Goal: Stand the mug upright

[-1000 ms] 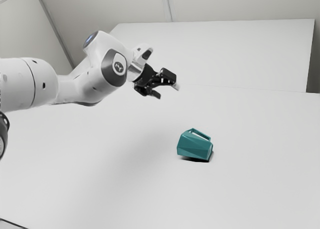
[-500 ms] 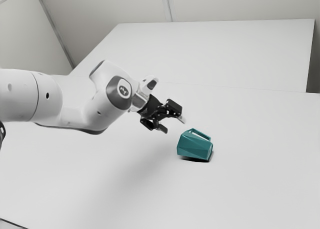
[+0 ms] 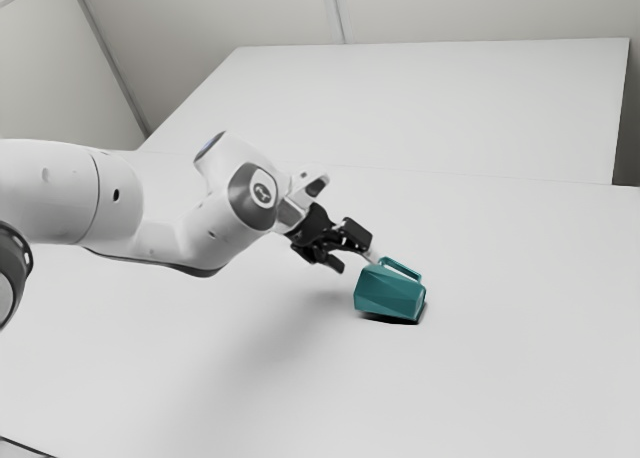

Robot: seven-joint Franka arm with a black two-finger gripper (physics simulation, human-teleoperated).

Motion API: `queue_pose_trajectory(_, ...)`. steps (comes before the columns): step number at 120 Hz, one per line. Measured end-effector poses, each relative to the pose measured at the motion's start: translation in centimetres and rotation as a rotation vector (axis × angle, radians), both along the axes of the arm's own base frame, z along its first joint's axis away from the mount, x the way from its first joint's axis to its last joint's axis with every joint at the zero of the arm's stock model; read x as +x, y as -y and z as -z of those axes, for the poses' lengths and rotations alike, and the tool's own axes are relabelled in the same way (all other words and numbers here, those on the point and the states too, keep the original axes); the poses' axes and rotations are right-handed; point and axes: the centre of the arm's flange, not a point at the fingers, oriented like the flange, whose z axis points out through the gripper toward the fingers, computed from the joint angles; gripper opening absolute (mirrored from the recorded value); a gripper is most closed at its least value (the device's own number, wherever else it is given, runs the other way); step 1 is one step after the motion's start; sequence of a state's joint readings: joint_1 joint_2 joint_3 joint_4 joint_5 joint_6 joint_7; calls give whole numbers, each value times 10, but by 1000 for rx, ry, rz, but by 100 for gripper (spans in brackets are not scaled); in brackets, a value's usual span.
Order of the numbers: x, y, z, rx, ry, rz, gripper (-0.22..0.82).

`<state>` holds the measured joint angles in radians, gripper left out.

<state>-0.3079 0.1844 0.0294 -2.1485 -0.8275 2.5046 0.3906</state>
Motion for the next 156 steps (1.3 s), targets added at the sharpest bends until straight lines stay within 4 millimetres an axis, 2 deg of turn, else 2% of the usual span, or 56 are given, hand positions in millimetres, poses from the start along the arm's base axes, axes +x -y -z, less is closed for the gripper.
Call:
queue_pose_trajectory(44,-1,20,8,-10,63,42,54)
queue_pose_trajectory(88,-7,38,37,-41,39,44,50)
queue_pose_trajectory(113,-8,51,35,-37,68,69,34)
queue_pose_trajectory(136,7,61,11,-30,139,103,9)
queue_pose_trajectory(156,20,66,-10,-8,203,147,-4)
